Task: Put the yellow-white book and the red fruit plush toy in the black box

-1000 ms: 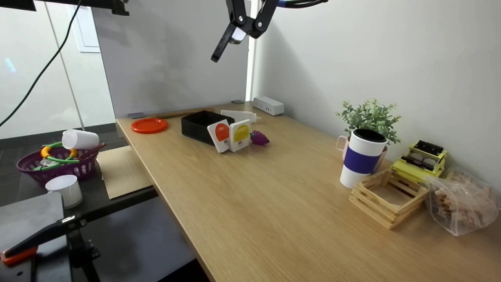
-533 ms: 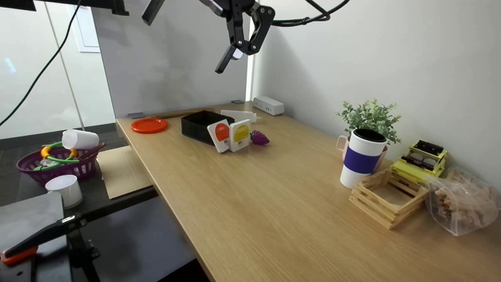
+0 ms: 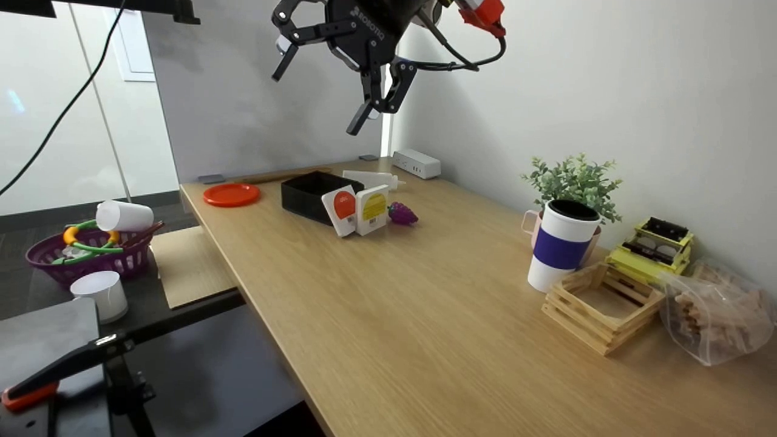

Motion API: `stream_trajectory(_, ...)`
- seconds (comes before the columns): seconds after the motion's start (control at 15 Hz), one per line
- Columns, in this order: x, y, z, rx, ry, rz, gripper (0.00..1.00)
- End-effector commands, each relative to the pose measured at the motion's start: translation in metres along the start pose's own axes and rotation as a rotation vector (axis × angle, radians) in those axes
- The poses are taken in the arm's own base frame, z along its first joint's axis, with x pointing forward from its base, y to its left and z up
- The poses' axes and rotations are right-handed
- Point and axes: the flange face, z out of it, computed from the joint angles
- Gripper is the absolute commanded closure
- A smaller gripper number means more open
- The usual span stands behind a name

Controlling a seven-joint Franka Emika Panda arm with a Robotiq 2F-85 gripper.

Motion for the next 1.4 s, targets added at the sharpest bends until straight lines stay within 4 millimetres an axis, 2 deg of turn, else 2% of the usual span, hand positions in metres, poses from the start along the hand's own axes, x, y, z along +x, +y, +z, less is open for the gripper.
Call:
stream_trajectory(0.0, 0.004, 0.004, 0.000, 0.004, -0.003, -0.003, 0.00)
stream_trajectory(0.2, 0.006, 0.008, -0.001, 0.004, -0.003, -0.004, 0.00)
stream_trajectory(0.33, 0.000, 0.008, 0.003, 0.011, 0.017, 0.009, 0.00)
stream_trajectory(0.47, 0.007, 0.014, 0.001, 0.018, 0.014, -0.003, 0.00)
stream_trajectory(0.67, 0.031, 0.022, 0.004, 0.045, -0.029, -0.022, 0.00)
stream_trajectory(1.07, 0.113, 0.037, 0.027, 0.157, -0.207, -0.056, 0.00)
stream_trajectory(1.2, 0.134, 0.041, 0.036, 0.207, -0.294, -0.044, 0.00)
stream_trajectory(1.27, 0.118, 0.029, 0.035, 0.170, -0.228, -0.059, 0.00)
stream_trajectory(1.33, 0.127, 0.032, 0.040, 0.182, -0.245, -0.063, 0.00)
